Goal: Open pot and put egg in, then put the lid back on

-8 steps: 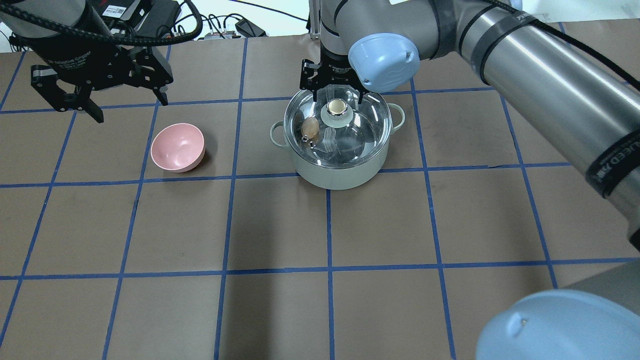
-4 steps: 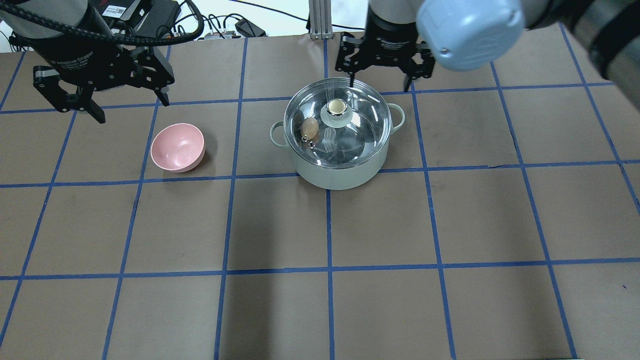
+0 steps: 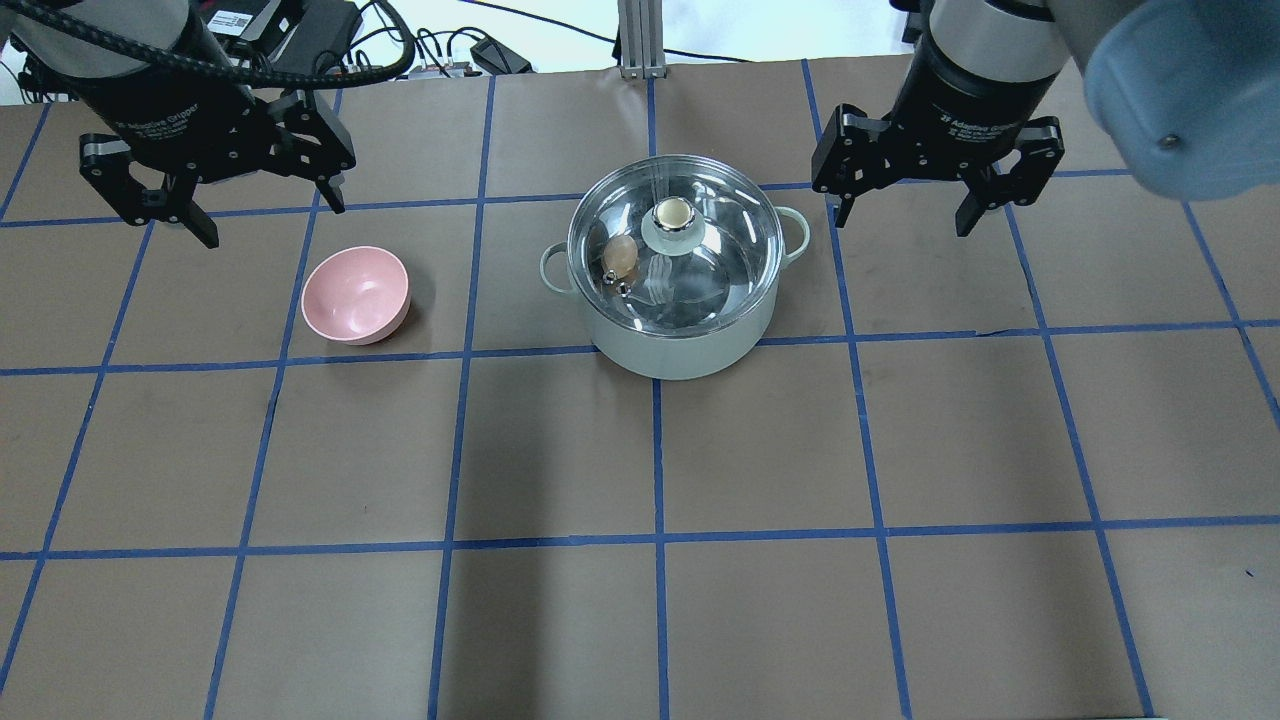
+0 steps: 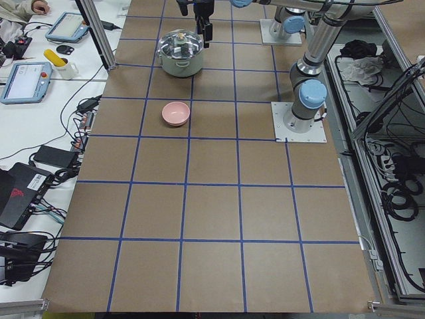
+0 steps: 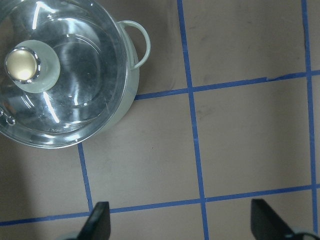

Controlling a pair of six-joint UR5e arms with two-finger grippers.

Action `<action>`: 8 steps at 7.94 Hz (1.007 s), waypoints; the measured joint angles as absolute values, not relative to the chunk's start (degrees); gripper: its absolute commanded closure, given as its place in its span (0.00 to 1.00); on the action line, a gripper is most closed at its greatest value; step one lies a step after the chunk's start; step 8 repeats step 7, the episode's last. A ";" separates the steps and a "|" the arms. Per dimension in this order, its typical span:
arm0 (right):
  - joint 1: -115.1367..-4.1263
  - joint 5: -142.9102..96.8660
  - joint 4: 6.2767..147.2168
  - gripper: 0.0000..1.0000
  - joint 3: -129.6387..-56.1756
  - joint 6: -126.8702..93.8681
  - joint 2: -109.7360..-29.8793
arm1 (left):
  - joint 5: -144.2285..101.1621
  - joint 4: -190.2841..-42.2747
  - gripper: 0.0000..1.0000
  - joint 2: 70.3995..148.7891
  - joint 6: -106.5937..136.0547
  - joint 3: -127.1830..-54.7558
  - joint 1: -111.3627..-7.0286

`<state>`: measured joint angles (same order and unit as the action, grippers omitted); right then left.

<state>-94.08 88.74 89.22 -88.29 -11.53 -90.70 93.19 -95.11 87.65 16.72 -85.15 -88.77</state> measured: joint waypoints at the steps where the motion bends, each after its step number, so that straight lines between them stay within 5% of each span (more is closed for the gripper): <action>1: -93.68 88.75 88.86 0.00 -88.74 -10.99 -91.26 | 93.21 -95.13 0.00 87.68 16.77 -85.14 -88.77; 8: -93.51 88.52 88.72 0.00 -89.08 -10.55 -91.49 | 93.41 -95.10 0.00 87.71 16.60 -85.16 -88.90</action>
